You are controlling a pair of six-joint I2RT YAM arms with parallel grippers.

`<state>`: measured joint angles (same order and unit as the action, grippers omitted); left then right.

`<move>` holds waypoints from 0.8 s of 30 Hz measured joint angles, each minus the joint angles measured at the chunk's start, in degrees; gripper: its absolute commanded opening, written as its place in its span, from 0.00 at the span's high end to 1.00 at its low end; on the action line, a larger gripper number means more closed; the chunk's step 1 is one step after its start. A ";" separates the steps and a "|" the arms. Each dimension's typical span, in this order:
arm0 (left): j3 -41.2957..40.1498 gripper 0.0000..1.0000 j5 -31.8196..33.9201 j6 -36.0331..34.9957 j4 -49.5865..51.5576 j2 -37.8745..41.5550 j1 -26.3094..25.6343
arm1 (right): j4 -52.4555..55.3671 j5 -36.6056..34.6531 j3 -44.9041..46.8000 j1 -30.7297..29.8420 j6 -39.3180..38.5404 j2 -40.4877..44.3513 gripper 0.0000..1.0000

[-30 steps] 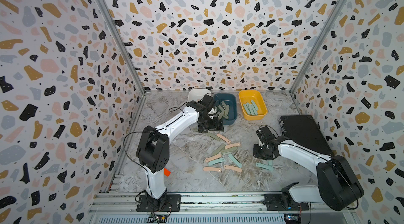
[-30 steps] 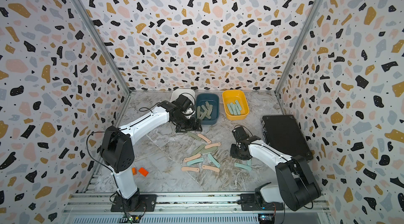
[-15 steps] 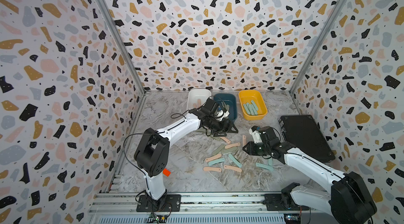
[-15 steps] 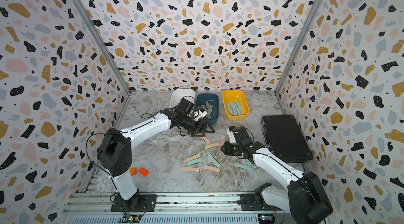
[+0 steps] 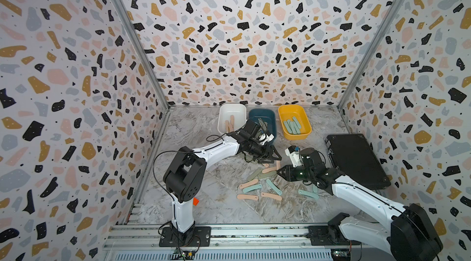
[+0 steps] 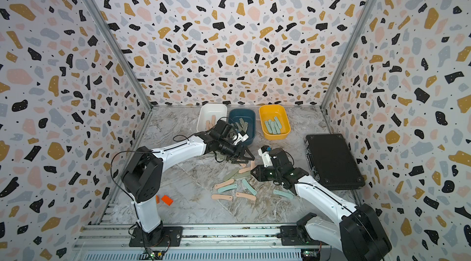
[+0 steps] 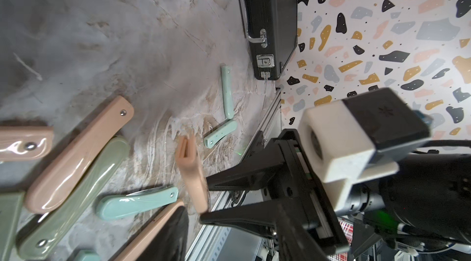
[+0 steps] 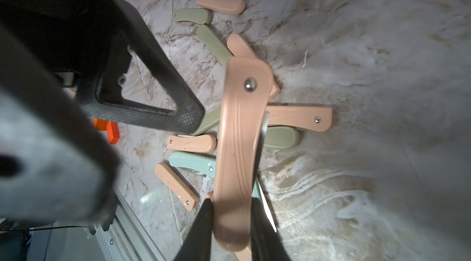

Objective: Place the fruit knives into the storage box by color
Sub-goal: Pick up the fruit knife from the center of the board.

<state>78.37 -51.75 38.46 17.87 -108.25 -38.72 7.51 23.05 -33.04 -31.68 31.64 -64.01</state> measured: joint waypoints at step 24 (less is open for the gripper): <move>8.33 1.00 1.07 -4.37 10.49 -3.08 5.53 | 1.46 -1.62 -2.49 -0.96 -2.95 -0.68 0.06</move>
<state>86.70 -50.68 34.09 28.36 -111.33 -33.19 8.97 21.43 -35.53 -32.64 28.69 -64.69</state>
